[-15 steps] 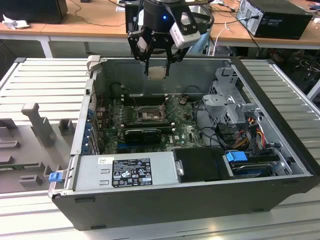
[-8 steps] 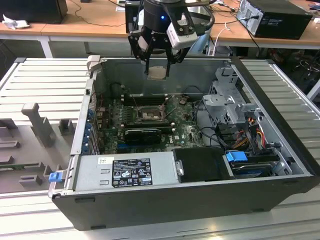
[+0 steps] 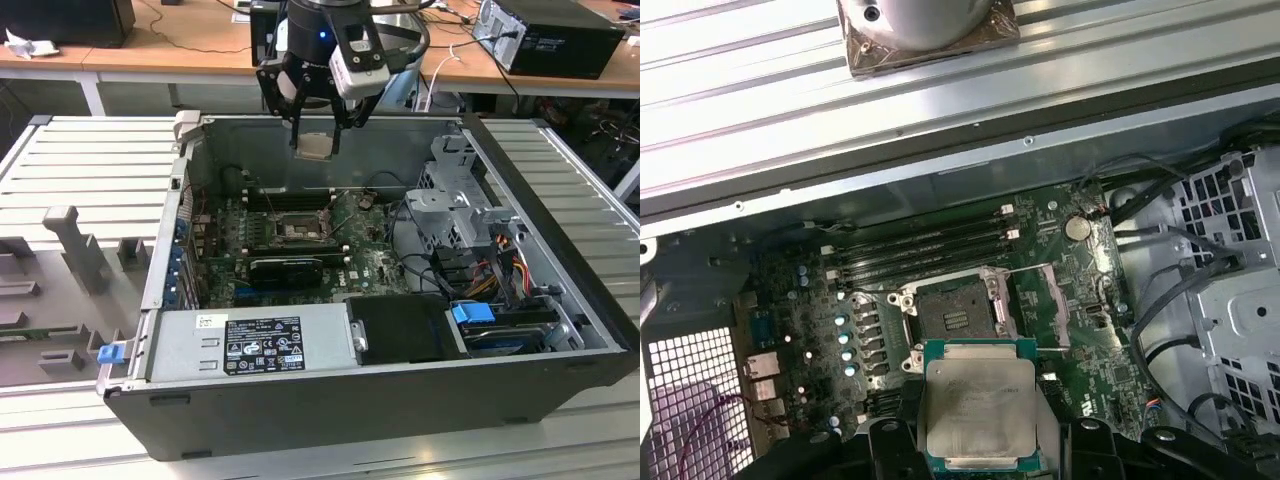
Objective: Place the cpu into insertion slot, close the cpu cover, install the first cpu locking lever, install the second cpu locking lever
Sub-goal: 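Place the cpu into insertion slot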
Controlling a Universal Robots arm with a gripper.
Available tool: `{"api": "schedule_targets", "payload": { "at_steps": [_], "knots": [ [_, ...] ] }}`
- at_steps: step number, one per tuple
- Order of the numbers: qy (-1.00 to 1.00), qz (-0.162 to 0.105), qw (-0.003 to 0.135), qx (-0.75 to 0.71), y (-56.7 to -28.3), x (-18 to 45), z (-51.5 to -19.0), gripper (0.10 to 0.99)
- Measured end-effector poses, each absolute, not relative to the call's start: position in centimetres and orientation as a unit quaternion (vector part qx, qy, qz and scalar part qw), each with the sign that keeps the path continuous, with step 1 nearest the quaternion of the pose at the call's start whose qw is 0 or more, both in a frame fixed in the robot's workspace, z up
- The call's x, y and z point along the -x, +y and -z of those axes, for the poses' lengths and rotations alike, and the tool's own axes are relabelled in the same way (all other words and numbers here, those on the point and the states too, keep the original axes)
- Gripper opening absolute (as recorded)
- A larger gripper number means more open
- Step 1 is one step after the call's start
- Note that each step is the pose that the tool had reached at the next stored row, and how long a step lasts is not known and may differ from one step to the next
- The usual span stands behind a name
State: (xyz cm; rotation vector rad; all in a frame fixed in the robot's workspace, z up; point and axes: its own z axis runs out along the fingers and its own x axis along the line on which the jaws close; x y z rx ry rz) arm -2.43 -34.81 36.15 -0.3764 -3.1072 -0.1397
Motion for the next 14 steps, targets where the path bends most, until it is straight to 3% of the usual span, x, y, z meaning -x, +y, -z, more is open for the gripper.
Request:
{"api": "schedule_targets", "payload": {
  "at_steps": [14],
  "knots": [
    [-0.985,0.045,0.002,0.164,-34.81,2.43,-36.14,0.529]
  ]
}}
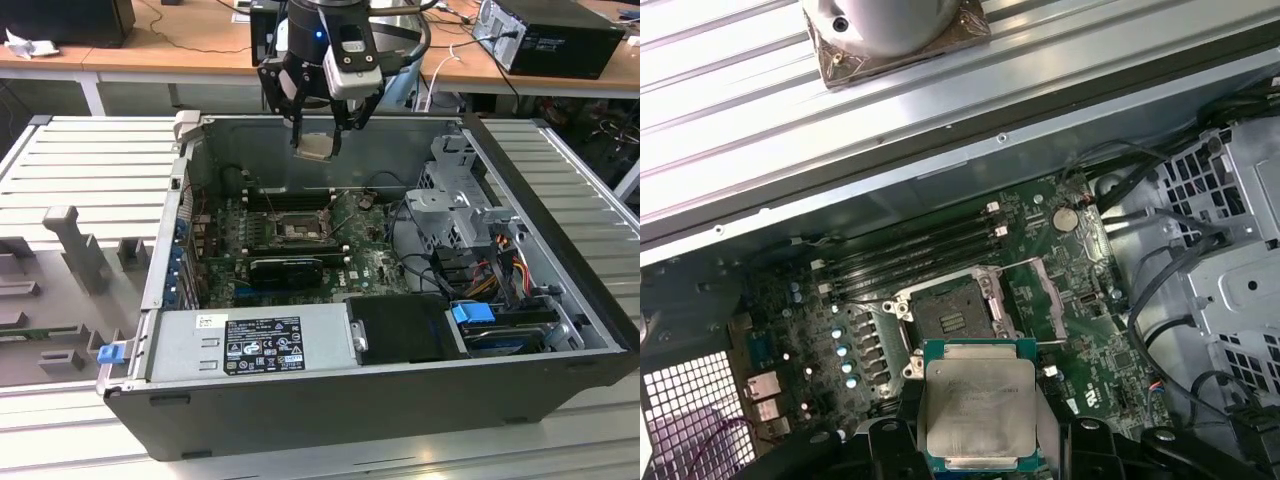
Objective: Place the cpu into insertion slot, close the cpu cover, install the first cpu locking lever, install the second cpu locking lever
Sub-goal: 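Place the cpu into insertion slot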
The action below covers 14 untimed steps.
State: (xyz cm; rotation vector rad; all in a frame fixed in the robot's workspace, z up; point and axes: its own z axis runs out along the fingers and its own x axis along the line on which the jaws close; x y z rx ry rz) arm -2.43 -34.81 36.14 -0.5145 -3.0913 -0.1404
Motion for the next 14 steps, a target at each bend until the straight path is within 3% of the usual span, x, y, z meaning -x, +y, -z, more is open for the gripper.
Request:
{"api": "schedule_targets", "payload": {
  "at_steps": [14],
  "knots": [
    [-0.981,0.045,0.001,0.191,-34.81,2.43,-36.13,0.529]
  ]
}}
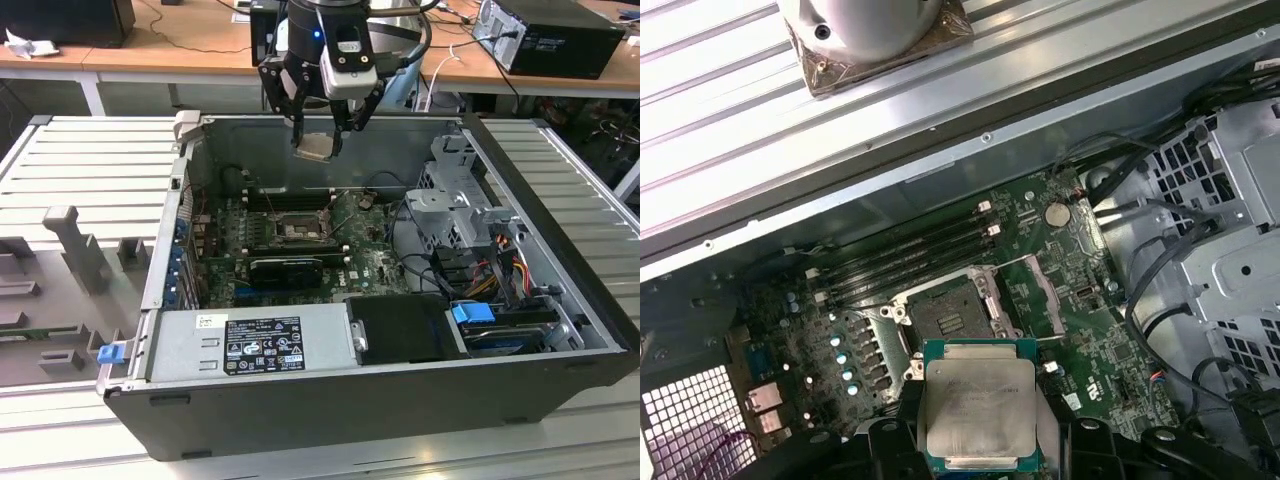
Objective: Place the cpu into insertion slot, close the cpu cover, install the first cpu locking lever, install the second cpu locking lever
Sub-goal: 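Place the cpu into insertion slot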
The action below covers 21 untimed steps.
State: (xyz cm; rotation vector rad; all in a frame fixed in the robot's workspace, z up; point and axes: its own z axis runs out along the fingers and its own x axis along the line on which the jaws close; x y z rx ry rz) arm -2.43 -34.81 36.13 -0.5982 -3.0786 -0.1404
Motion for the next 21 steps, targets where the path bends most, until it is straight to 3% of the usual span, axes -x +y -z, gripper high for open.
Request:
{"api": "schedule_targets", "payload": {
  "at_steps": [21],
  "knots": [
    [-0.957,0.045,-0.003,0.287,-34.81,2.43,-35.87,0.529]
  ]
}}
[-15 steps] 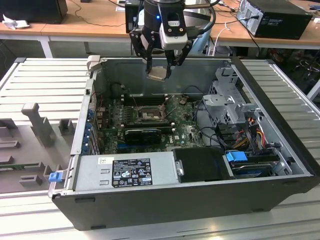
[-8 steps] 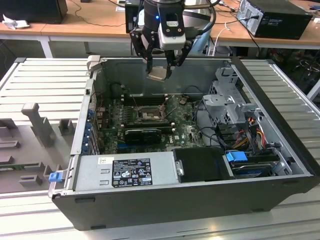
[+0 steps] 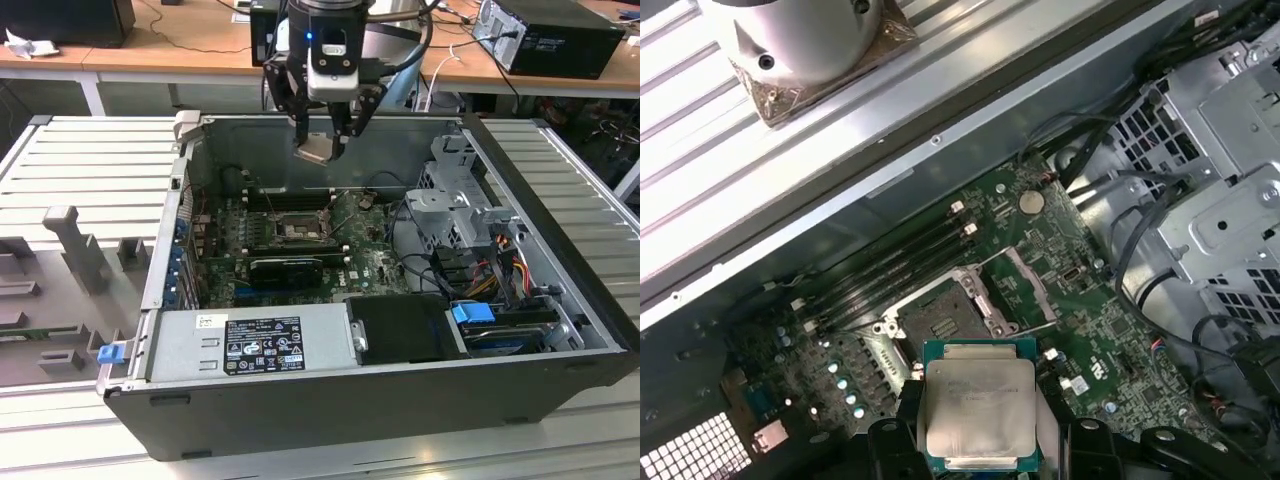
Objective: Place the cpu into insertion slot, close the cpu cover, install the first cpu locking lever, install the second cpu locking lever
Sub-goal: 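Place the cpu into insertion slot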
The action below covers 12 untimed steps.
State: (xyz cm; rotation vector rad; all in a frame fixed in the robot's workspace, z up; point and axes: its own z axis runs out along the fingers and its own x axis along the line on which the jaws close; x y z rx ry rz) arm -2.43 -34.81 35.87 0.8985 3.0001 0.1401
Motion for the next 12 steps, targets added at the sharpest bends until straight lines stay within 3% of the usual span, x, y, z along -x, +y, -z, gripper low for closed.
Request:
{"api": "schedule_targets", "payload": {
  "at_steps": [12],
  "knots": [
    [0.916,-0.044,0.009,-0.398,-34.81,2.43,-35.59,0.529]
  ]
}}
